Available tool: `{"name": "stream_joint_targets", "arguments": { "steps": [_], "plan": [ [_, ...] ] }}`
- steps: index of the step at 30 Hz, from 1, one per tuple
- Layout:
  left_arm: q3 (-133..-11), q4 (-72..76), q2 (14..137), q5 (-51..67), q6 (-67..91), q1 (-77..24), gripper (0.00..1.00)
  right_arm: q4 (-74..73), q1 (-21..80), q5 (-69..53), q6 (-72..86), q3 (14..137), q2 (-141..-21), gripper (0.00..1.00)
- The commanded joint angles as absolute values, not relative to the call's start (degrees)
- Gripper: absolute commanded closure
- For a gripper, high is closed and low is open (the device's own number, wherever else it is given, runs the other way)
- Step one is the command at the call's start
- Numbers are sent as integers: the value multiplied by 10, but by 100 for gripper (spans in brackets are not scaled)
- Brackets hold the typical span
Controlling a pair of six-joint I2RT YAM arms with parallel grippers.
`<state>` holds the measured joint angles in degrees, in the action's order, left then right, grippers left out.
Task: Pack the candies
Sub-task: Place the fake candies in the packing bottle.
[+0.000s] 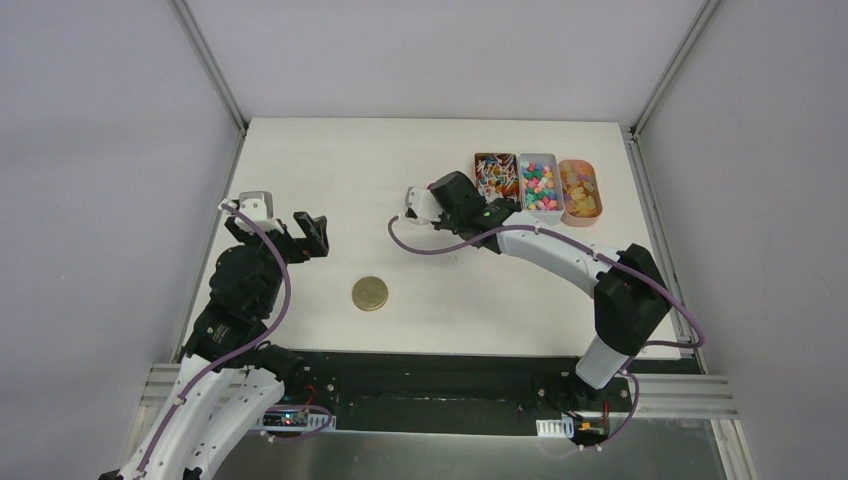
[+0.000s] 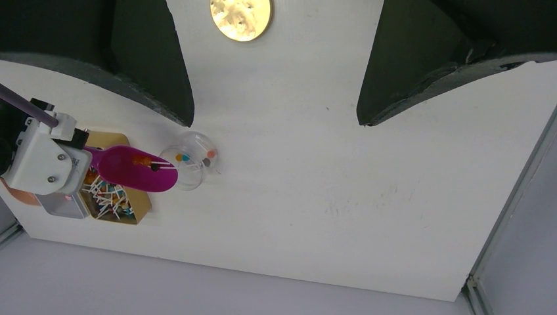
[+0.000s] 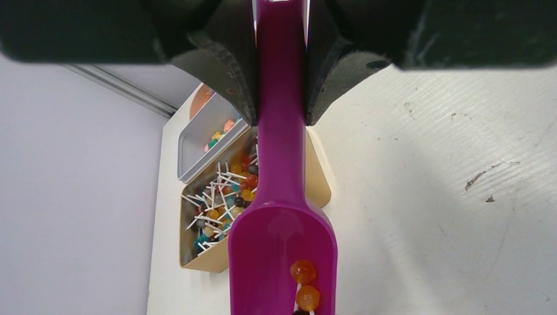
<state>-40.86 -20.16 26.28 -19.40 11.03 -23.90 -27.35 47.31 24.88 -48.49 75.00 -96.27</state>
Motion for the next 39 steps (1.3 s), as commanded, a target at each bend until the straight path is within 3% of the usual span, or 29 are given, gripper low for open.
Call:
{"name": "stream_joint_targets", "arguments": {
  "steps": [1, 39],
  "plan": [
    [-413, -192, 258, -202, 100, -236, 1, -271, 480, 276, -502, 787, -965, 100],
    [-413, -191, 255, -203, 100, -236, 1, -320, 513, 347, -545, 841, -990, 100]
  ]
}}
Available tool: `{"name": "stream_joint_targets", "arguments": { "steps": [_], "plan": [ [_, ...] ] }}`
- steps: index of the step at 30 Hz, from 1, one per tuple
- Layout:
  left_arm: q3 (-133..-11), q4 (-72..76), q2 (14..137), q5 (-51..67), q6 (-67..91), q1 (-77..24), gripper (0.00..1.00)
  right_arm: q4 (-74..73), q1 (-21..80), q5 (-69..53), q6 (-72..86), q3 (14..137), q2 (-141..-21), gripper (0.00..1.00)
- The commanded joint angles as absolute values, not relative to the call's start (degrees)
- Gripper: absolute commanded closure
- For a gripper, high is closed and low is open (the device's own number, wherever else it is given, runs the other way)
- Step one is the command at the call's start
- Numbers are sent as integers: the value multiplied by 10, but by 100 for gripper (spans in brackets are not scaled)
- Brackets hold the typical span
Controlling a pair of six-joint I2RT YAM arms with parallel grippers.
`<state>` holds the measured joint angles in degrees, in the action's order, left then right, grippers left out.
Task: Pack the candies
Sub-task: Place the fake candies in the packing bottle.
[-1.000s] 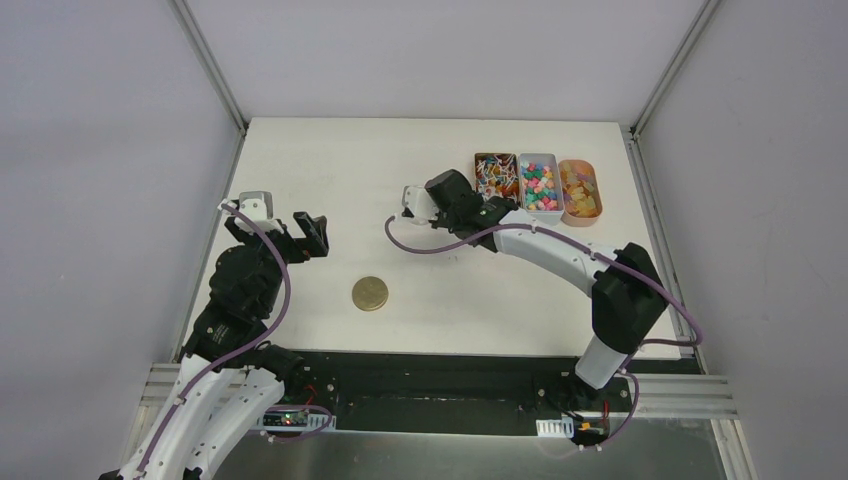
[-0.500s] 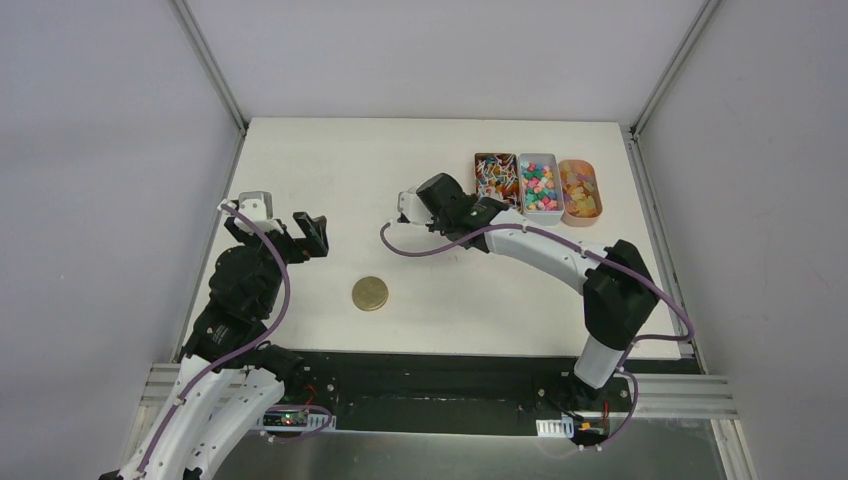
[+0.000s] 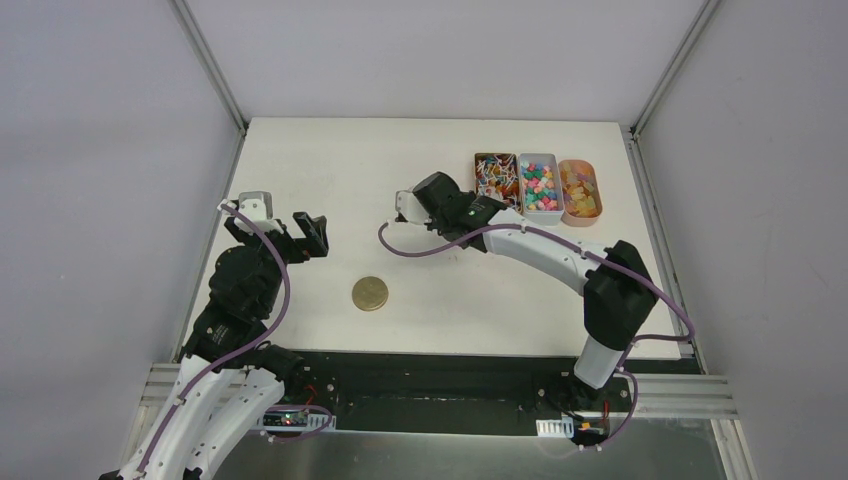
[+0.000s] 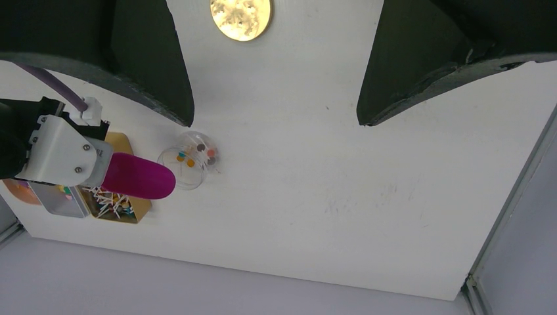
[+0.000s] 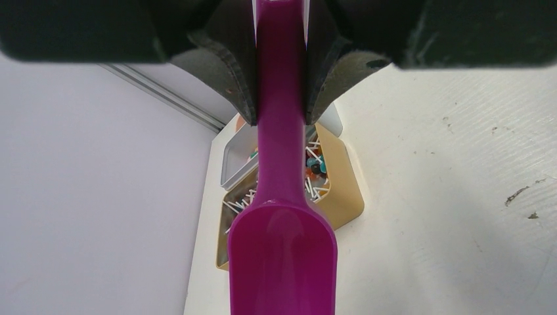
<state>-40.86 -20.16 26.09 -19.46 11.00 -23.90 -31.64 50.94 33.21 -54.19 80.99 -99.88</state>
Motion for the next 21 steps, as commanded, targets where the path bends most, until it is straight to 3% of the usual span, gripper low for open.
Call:
{"name": "stream_joint_targets", "arguments": {
  "steps": [1, 12, 21],
  "plan": [
    [-413, -191, 255, -203, 100, -236, 1, -323, 514, 344, -541, 842, -987, 100],
    [-413, -192, 253, -203, 106, -236, 1, -413, 506, 254, -426, 892, -961, 100],
    [-420, -186, 260, -154, 181, -236, 8, -417, 499, 114, -340, 859, -893, 100]
  ]
}}
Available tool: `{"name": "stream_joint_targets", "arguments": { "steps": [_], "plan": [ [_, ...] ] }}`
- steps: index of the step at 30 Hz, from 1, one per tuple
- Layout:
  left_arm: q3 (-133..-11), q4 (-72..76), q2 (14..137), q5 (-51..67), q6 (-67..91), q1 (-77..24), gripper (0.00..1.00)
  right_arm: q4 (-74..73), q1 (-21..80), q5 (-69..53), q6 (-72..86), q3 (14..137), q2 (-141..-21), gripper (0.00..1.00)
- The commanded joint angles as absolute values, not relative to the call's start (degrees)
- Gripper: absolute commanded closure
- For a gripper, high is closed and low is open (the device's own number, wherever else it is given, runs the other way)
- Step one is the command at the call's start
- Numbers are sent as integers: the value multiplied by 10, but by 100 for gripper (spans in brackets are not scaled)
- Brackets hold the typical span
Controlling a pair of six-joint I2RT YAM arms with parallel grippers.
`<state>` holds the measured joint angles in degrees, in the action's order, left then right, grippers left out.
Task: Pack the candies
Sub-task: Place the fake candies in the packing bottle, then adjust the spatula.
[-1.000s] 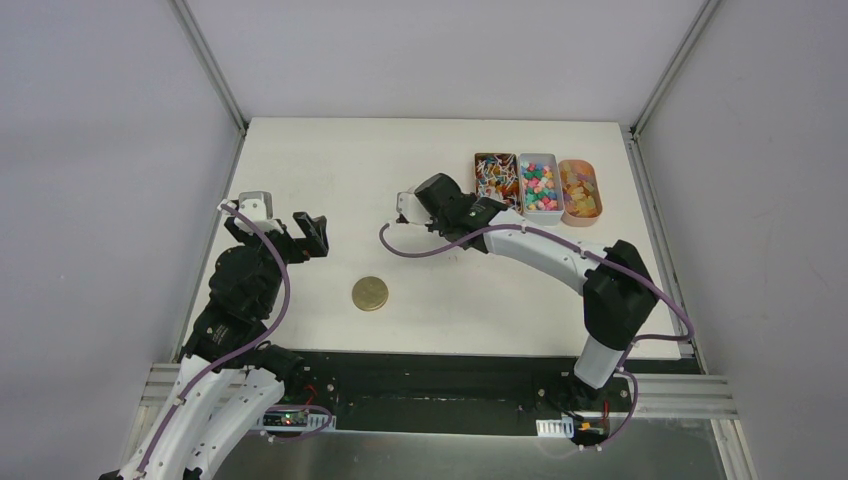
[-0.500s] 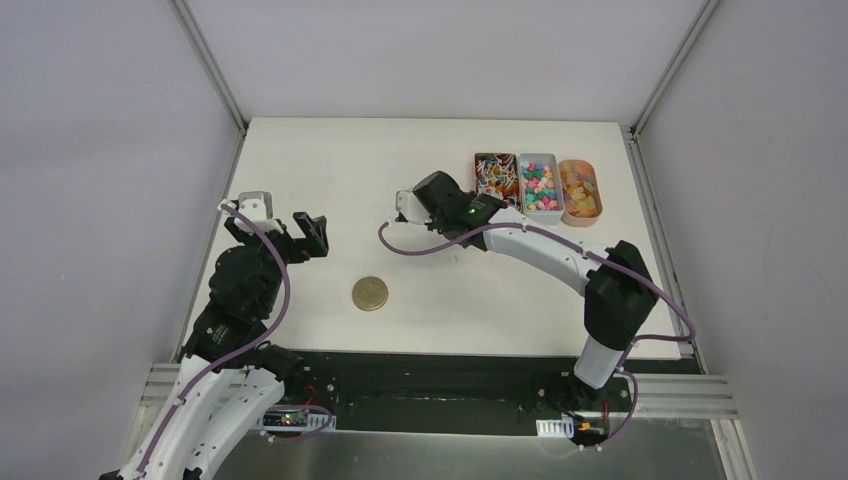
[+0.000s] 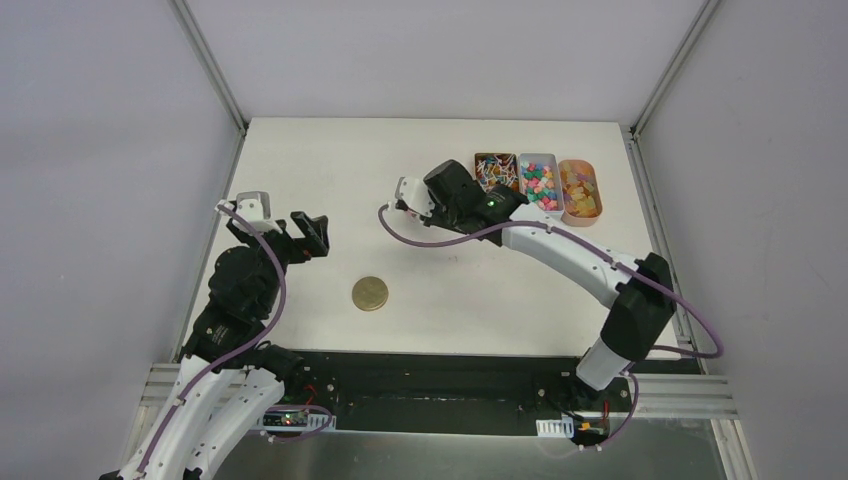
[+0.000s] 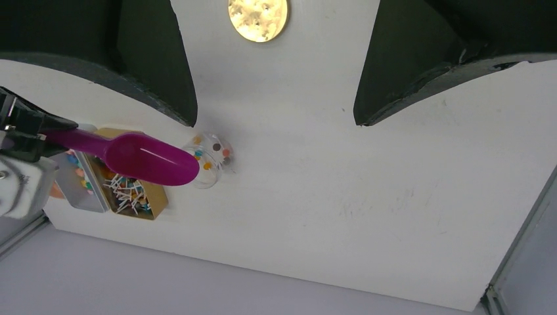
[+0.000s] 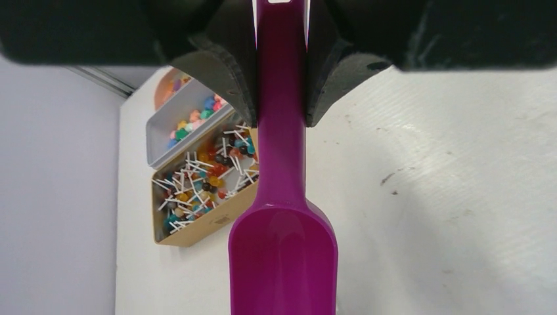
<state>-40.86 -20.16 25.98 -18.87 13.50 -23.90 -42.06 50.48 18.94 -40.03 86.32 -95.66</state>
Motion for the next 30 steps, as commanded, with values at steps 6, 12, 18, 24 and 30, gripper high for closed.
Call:
{"name": "stream_joint_targets", "arguments": {
  "steps": [6, 12, 18, 24, 30],
  "plan": [
    [-425, -157, 303, -93, 251, -236, 13, -398, 495, 13, -301, 819, -817, 100],
    [-429, -88, 380, -43, 297, -236, 18, -393, 495, -83, -267, 801, -770, 100],
    [-433, -38, 450, -2, 288, -236, 21, -369, 496, -139, -244, 780, -735, 100],
    [-436, -33, 498, 33, 286, -236, 26, -347, 496, -135, -240, 760, -699, 100],
    [-415, -26, 508, 67, 286, -236, 32, -301, 495, -126, -216, 754, -678, 100]
  ]
}}
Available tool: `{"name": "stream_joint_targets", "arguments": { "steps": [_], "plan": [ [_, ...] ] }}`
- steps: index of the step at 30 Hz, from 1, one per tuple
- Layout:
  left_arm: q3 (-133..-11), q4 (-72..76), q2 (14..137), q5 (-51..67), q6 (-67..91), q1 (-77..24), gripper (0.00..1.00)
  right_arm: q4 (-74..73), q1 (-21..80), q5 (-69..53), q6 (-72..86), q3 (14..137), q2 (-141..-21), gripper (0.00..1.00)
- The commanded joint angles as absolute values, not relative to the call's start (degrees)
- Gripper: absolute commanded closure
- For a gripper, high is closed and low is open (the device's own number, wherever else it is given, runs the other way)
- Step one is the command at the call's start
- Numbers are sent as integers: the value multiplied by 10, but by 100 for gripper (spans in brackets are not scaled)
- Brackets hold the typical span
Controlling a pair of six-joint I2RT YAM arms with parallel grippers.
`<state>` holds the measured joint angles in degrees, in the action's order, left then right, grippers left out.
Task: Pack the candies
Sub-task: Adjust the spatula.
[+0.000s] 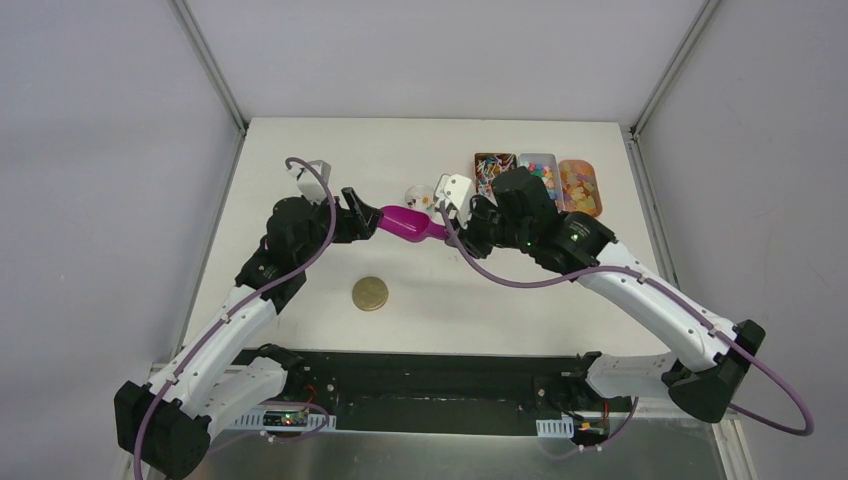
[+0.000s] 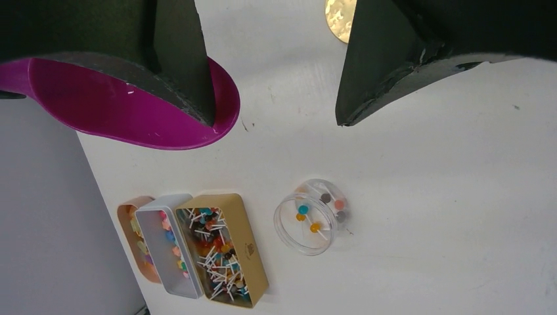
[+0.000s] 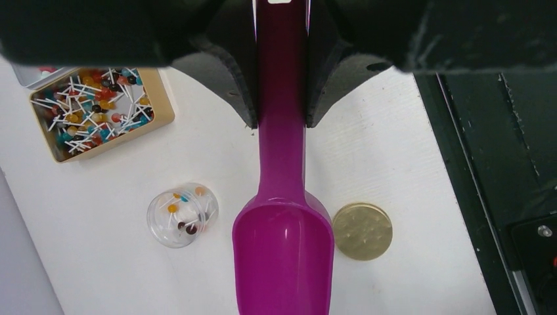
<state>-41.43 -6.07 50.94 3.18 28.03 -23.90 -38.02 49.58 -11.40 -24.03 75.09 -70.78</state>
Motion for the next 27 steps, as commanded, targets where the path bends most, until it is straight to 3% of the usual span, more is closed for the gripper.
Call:
{"name": "stream_joint_targets", "arguments": {
  "steps": [1, 19, 27],
  "plan": [
    [-413, -26, 509, 70, 286, -236, 33, -294, 495, -126, -211, 754, -677, 100],
    [-395, -26, 523, 104, 293, -236, 37, -186, 488, -109, -164, 718, -652, 100],
    [-440, -80, 508, 45, 267, -236, 18, -235, 459, -50, -167, 724, -661, 100]
  ]
}}
